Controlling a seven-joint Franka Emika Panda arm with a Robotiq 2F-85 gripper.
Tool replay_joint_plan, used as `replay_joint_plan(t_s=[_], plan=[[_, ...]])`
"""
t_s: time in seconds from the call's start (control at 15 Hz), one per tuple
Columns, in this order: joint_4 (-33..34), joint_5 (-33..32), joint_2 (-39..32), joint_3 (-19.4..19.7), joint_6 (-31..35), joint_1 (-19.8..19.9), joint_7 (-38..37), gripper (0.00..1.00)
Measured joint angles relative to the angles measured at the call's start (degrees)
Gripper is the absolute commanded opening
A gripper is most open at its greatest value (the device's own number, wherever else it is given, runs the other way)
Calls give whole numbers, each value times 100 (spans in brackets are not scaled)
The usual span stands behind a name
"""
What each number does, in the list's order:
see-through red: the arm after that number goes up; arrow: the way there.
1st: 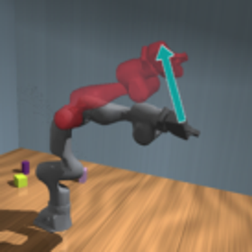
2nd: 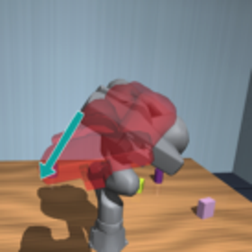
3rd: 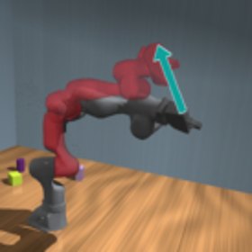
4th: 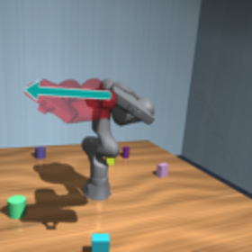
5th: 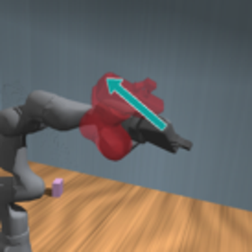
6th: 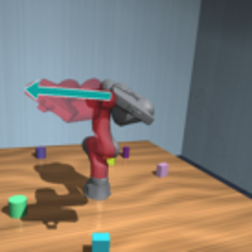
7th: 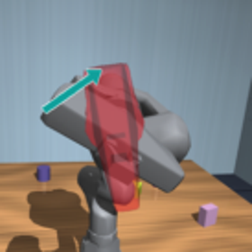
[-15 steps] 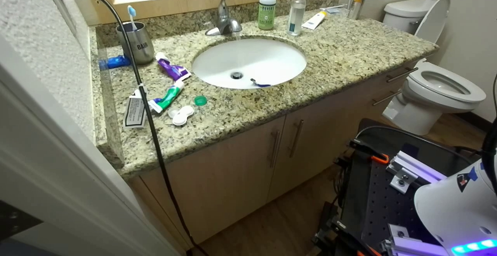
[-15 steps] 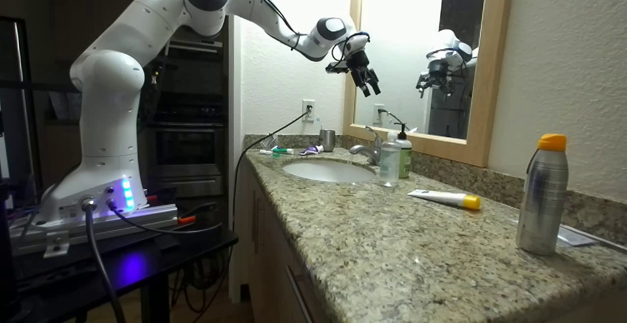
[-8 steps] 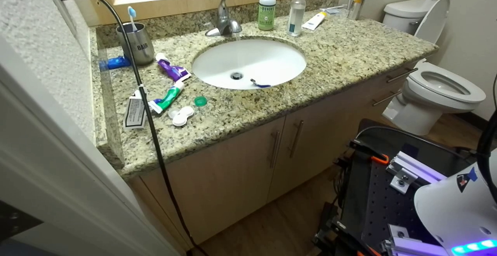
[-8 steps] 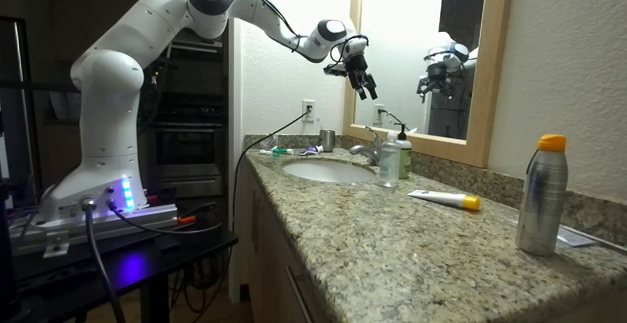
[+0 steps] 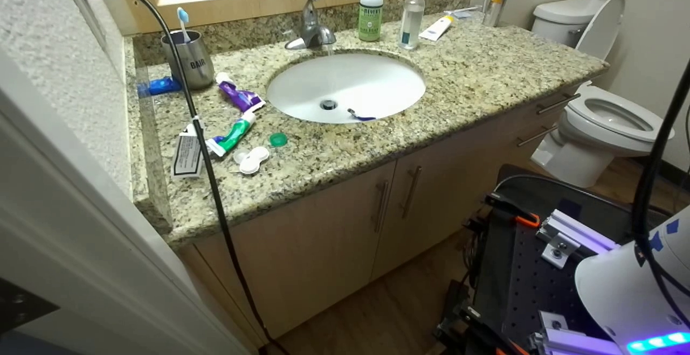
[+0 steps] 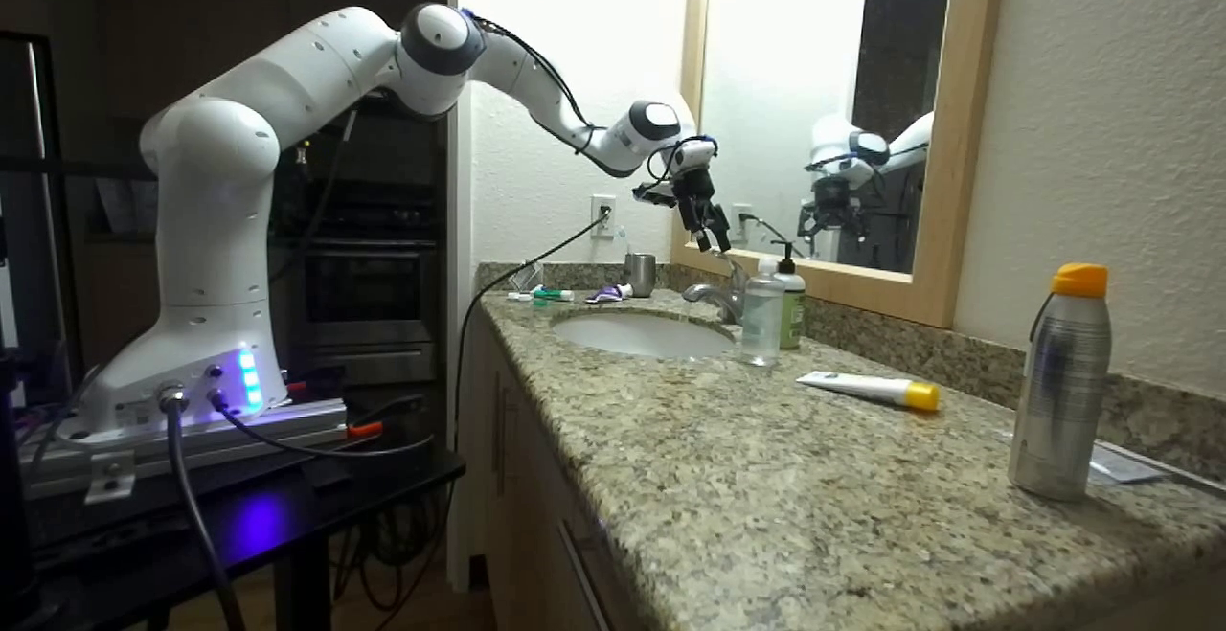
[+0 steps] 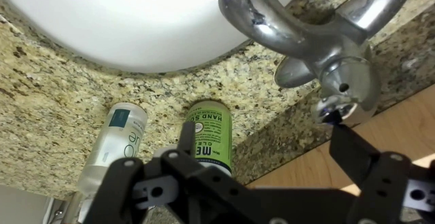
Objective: Close the tap
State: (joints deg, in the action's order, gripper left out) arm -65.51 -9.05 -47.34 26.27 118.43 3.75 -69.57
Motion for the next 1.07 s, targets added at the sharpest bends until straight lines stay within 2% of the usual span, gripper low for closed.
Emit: replay_joint_plan(t_s=[0.13,0.47,1.07], plan=[[226,45,-110,-169,9,165,13,100],[529,22,-324,-254,-144,214,276,100],[1341,-471,-727,-227,-2044,84,497,100]])
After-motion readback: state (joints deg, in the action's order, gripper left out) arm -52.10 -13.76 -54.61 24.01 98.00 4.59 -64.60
